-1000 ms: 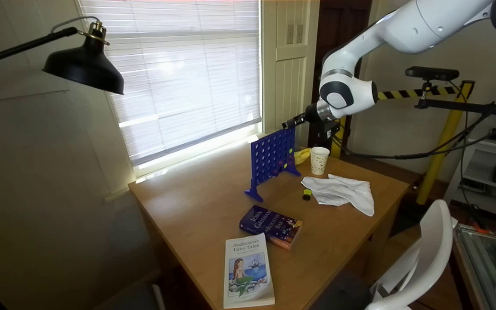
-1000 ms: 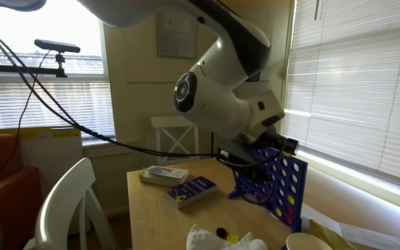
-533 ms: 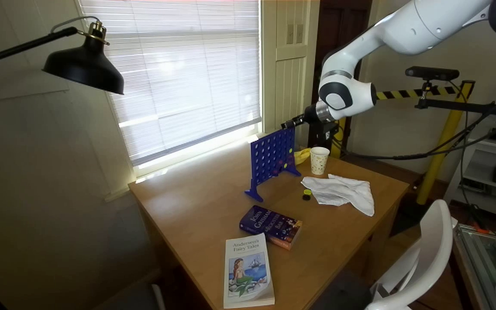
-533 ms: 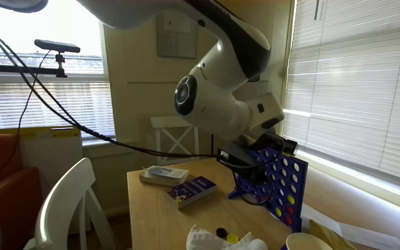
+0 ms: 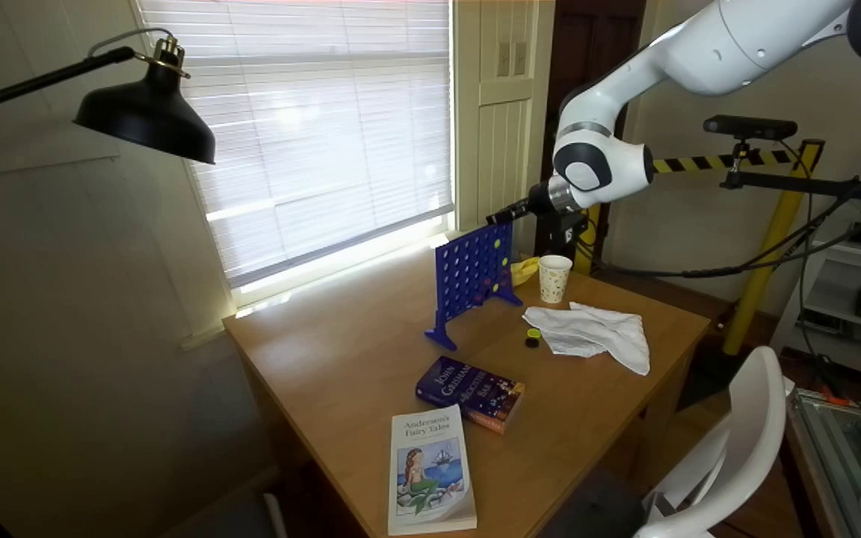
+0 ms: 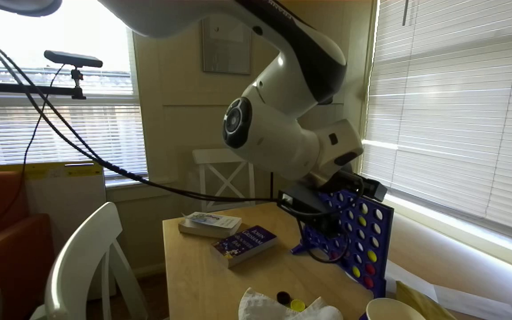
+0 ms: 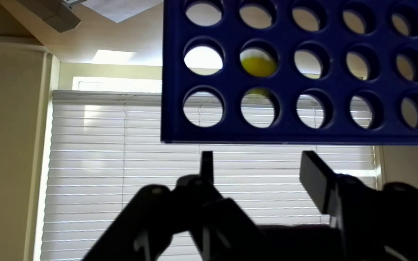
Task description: Put the green chip into the connect four game
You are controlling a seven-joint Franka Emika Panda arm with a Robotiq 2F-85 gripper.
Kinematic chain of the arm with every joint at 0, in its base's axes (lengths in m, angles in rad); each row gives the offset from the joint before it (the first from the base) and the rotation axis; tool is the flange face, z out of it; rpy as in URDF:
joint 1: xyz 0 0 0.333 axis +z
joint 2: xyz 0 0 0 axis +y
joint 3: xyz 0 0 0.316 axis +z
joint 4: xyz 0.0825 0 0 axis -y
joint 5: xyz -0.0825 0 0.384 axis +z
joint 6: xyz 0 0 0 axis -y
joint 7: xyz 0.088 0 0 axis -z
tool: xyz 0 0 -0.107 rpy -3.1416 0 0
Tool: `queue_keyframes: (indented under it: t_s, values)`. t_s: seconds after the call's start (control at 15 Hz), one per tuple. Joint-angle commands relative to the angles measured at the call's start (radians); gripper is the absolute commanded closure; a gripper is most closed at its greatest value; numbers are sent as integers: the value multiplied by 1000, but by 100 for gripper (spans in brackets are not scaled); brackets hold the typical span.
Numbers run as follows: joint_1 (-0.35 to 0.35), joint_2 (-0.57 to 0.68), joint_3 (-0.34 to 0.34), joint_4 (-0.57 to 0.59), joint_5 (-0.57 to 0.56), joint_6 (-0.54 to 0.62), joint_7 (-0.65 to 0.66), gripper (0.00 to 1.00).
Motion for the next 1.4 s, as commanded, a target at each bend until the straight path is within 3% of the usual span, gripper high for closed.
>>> queue_keyframes:
  t_s: [0.0, 0.13, 0.4, 0.53, 0.6, 0.93, 1.2, 1.27, 1.33]
  values:
    - [1, -13, -5, -2, 18, -10, -10, 5]
    - [0, -27, -5, -8, 23, -18, -12, 0]
    - [-13, -108, 16, -63, -28, -26, 46, 0]
    - [-28, -199, 44, -129, -145, 42, 158, 0]
    - [39, -258, -21, -186, -261, 60, 282, 0]
    - [90, -422, -47, -452, -655, 104, 518, 0]
    - [74, -420, -77, -576, -954, 67, 723, 0]
    - [74, -396, -54, -507, -829, 98, 628, 0]
    - [74, -396, -63, -535, -881, 92, 667, 0]
